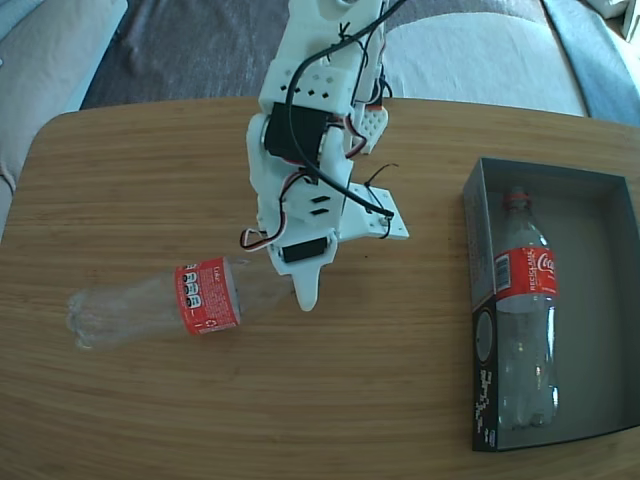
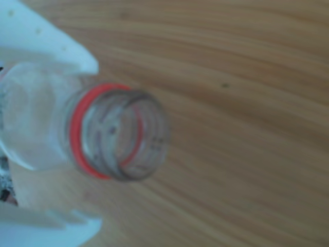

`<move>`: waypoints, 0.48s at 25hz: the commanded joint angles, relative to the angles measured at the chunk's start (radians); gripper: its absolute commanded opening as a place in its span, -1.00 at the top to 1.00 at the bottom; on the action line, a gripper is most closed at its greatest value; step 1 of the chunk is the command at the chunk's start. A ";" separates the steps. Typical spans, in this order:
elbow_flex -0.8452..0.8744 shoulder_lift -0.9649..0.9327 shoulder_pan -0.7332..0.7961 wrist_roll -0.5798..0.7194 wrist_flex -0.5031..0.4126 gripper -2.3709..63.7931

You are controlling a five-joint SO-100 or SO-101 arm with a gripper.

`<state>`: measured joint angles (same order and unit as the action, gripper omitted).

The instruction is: Grasp the bottles and put them in the box.

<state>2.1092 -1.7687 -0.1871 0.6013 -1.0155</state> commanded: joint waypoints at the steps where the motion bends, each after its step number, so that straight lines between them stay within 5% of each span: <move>1: -0.035 0.009 -0.015 -0.003 0.029 -0.05; 12: 0.034 0.023 -0.012 0.000 0.100 -0.05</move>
<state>2.1506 -1.7380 -0.2040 0.6059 -0.9204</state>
